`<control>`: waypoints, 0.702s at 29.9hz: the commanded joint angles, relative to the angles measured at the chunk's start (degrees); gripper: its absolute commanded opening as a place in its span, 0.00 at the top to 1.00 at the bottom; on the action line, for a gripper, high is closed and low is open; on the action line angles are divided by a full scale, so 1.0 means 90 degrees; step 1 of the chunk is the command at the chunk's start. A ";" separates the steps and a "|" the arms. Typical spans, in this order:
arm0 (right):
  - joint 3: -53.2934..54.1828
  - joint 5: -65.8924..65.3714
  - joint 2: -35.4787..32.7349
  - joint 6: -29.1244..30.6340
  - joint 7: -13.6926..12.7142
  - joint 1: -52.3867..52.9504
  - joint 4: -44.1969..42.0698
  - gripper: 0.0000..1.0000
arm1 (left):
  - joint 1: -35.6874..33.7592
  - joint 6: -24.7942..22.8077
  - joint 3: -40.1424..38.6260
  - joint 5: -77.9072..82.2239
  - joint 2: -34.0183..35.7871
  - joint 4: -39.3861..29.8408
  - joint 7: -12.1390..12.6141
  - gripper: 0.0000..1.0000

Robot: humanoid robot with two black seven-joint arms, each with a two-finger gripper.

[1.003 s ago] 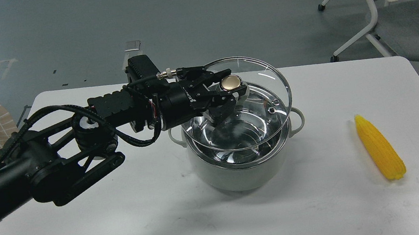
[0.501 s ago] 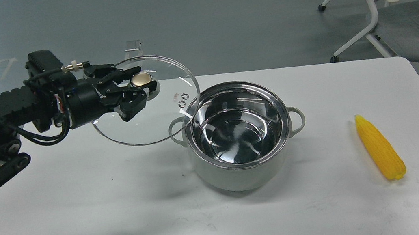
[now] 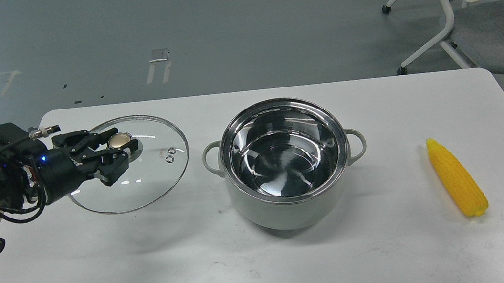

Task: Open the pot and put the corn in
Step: 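Lift the glass lid off the pot with the left gripper, then lower the lid onto the table beside the pot and release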

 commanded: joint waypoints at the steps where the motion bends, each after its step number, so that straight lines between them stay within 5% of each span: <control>1: 0.0010 0.0001 -0.0033 -0.0001 0.0000 -0.0005 -0.0001 0.00 | 0.0011 0.0024 0.0081 -0.0089 -0.0057 0.0244 0.0005 0.65; 9: 0.0001 0.0001 -0.0033 -0.0001 0.0000 -0.0025 0.0019 0.00 | 0.0176 0.0249 0.0081 -0.0206 -0.0116 0.1172 -0.0004 0.64; 21: -0.0048 0.0001 0.0016 -0.0001 0.0000 -0.0025 0.0048 0.00 | 0.0782 0.0629 0.0091 -0.0196 -0.0477 0.1348 -0.0024 0.60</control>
